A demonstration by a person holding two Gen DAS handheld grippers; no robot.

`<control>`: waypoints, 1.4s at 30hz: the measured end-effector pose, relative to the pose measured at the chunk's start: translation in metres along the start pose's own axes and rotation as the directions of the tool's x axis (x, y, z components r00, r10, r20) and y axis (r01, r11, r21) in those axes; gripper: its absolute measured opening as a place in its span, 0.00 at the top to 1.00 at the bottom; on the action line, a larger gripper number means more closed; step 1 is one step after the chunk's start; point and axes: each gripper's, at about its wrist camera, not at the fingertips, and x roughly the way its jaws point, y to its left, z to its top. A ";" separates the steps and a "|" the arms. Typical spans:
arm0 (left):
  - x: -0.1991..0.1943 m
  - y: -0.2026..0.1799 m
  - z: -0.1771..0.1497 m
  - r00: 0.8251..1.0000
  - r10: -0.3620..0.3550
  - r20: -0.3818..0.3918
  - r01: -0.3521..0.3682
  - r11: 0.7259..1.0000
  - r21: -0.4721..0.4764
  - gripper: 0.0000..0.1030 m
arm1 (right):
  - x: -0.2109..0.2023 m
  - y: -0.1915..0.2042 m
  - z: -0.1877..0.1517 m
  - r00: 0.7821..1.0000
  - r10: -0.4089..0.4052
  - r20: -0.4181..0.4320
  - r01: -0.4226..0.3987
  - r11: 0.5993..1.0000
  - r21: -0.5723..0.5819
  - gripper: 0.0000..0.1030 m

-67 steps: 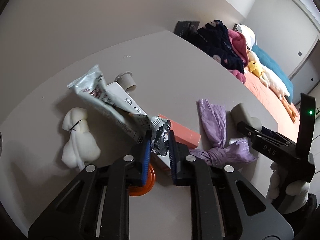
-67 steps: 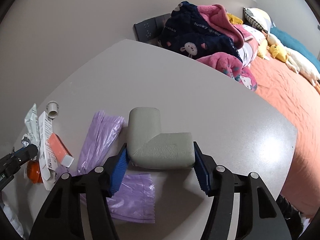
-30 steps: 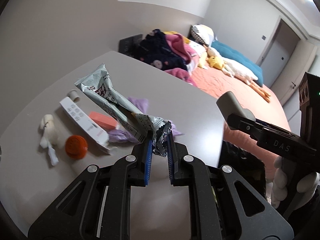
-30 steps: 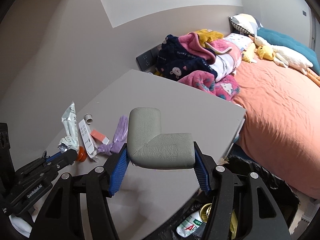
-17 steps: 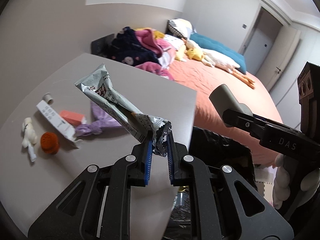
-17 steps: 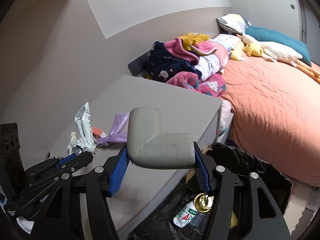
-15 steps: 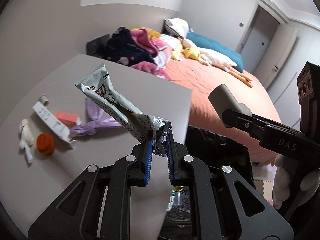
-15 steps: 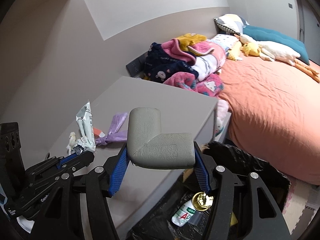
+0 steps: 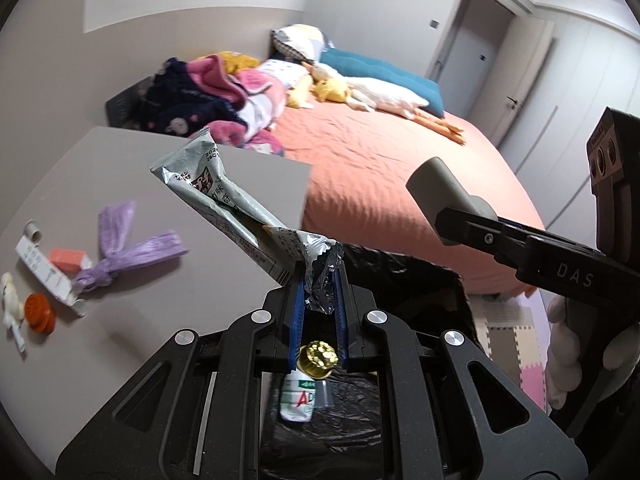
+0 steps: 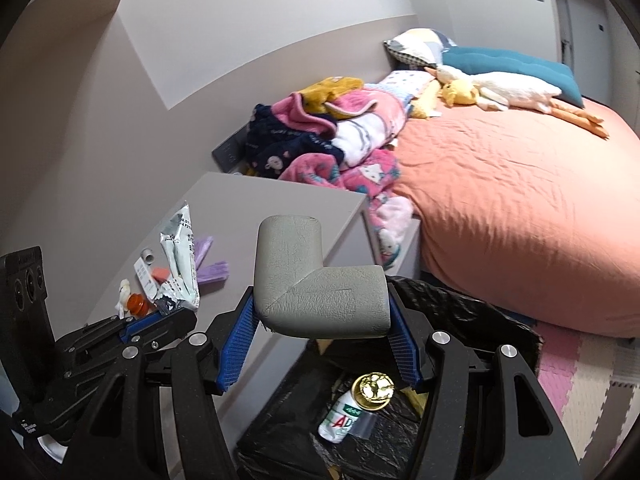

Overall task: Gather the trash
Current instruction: 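Carry wrapper and corner guard over the bin and open both tools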

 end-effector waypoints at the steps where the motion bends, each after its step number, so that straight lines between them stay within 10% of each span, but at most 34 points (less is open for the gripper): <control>1: 0.002 -0.004 0.001 1.000 -0.007 -0.003 0.007 1.000 0.009 0.88 | -0.002 -0.004 0.000 1.000 -0.005 0.003 0.005 1.000 0.007 0.40; 16: 0.026 -0.048 0.001 0.992 -0.102 -0.072 0.109 0.989 0.102 0.86 | -0.027 -0.050 -0.009 0.998 -0.065 0.028 0.063 0.995 0.079 0.40; 17: 0.027 -0.050 0.000 0.991 -0.109 -0.081 0.117 0.988 0.105 0.79 | -0.028 -0.051 -0.009 0.997 -0.068 0.030 0.065 0.994 0.084 0.40; 20: 0.036 -0.056 -0.001 0.989 -0.071 -0.132 0.086 0.990 0.113 0.04 | -0.031 -0.058 -0.010 0.996 -0.081 0.037 0.076 0.991 0.105 0.29; 42: 0.018 -0.054 -0.001 0.998 -0.023 -0.055 0.030 0.990 0.135 0.07 | -0.040 -0.055 -0.011 0.991 -0.120 0.062 0.112 0.987 0.112 0.18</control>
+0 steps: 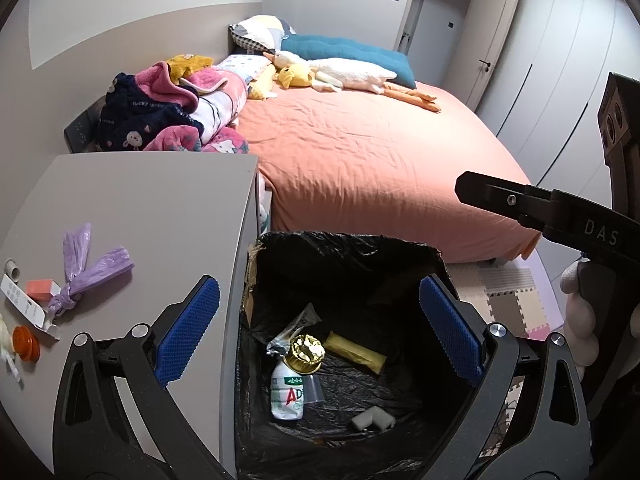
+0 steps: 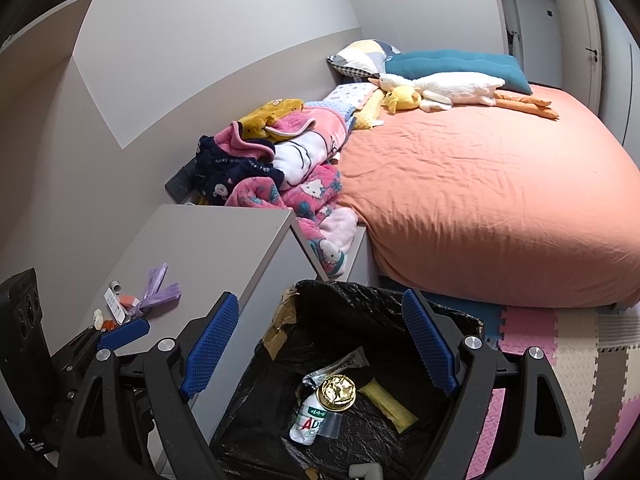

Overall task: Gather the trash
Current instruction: 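Carry wrapper and corner guard over the bin and open both tools, then move both open tools back over the trash on the table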

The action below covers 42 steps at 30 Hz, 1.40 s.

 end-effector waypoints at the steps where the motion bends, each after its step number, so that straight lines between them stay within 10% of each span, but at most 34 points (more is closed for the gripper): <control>1: 0.000 0.000 0.000 1.000 0.000 0.000 0.000 1.000 0.002 0.07 | 0.000 0.001 0.000 1.000 0.002 -0.001 -0.002 1.000 -0.002 0.18; 42: -0.034 0.078 -0.032 0.993 0.116 0.016 -0.112 0.981 -0.159 0.07 | 0.041 0.088 -0.012 0.988 0.118 -0.096 -0.129 0.984 -0.120 0.18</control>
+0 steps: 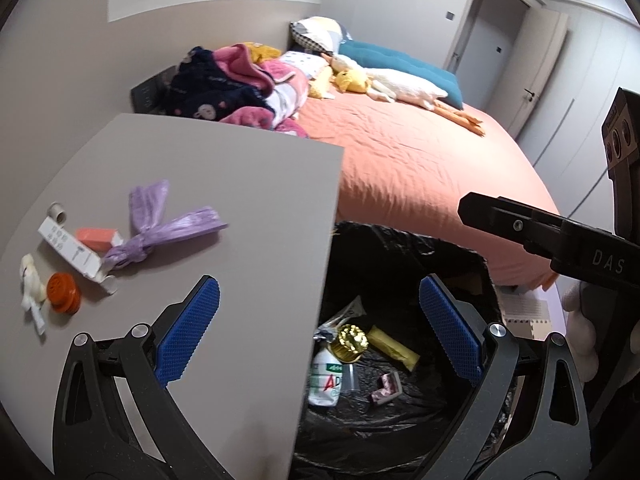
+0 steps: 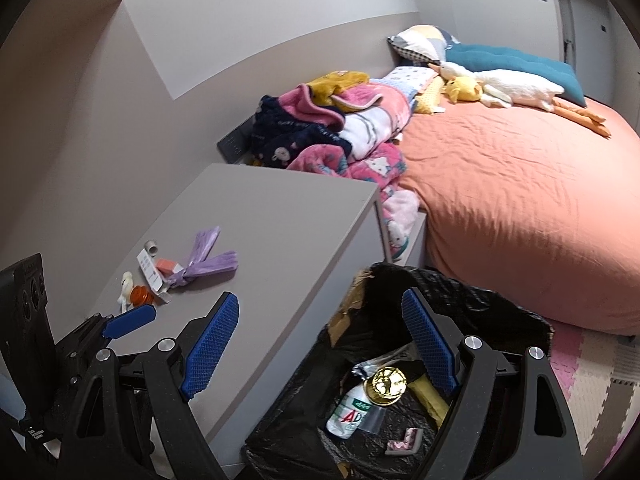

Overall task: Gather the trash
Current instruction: 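Move both open tools back over the trash on the table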

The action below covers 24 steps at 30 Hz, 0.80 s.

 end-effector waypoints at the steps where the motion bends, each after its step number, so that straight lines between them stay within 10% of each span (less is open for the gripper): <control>1: -0.001 0.003 -0.001 1.000 0.005 0.001 -0.005 1.000 -0.005 0.07 | 0.003 0.005 0.000 1.000 0.005 -0.005 -0.005 1.000 -0.007 0.18; 24: -0.027 0.098 -0.027 0.990 0.140 0.003 -0.138 0.974 -0.178 0.07 | 0.058 0.092 -0.002 0.991 0.092 -0.099 -0.104 0.987 -0.123 0.18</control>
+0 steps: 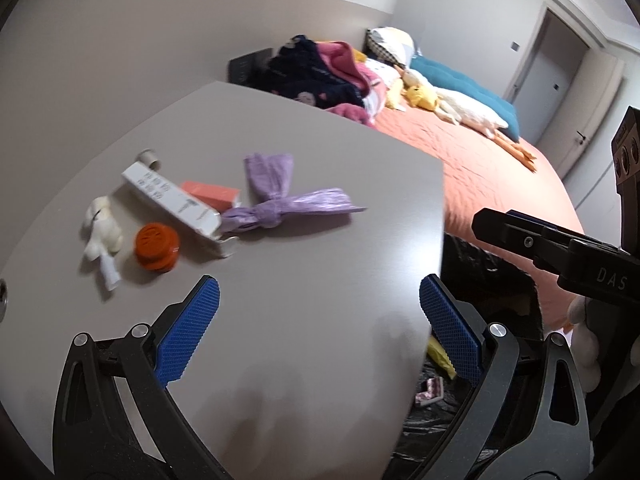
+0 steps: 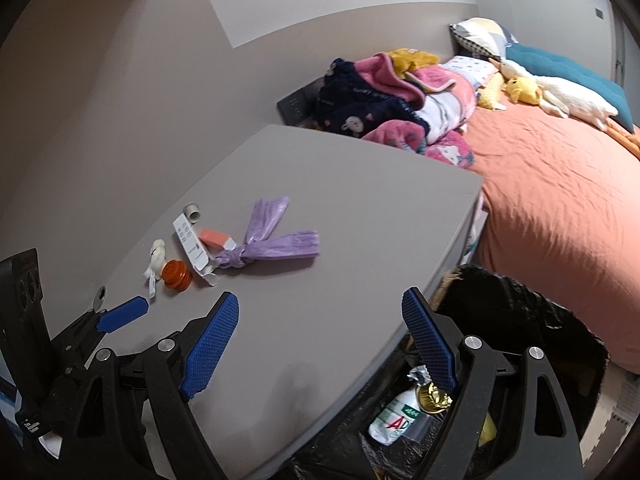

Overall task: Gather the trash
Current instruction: 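Move both open tools back over the trash on the table, then grasp the white foam piece with the left tool while the right tool grasps the purple bag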

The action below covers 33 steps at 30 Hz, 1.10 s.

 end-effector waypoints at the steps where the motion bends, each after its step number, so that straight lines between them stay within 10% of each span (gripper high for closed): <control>1: 0.000 0.006 -0.001 1.000 0.007 0.000 -0.007 1.000 -0.011 0.07 | 0.004 0.004 0.001 1.000 0.005 -0.006 -0.005 1.000 -0.005 0.18; 25: -0.002 0.099 0.000 0.991 0.127 0.036 -0.121 0.983 -0.136 0.07 | 0.082 0.062 0.011 0.995 0.047 -0.091 -0.051 0.998 -0.033 0.19; 33: 0.010 0.129 0.007 0.991 0.130 0.012 -0.126 0.975 -0.182 0.29 | 0.111 0.077 0.014 0.989 0.043 -0.140 -0.051 0.997 -0.051 0.28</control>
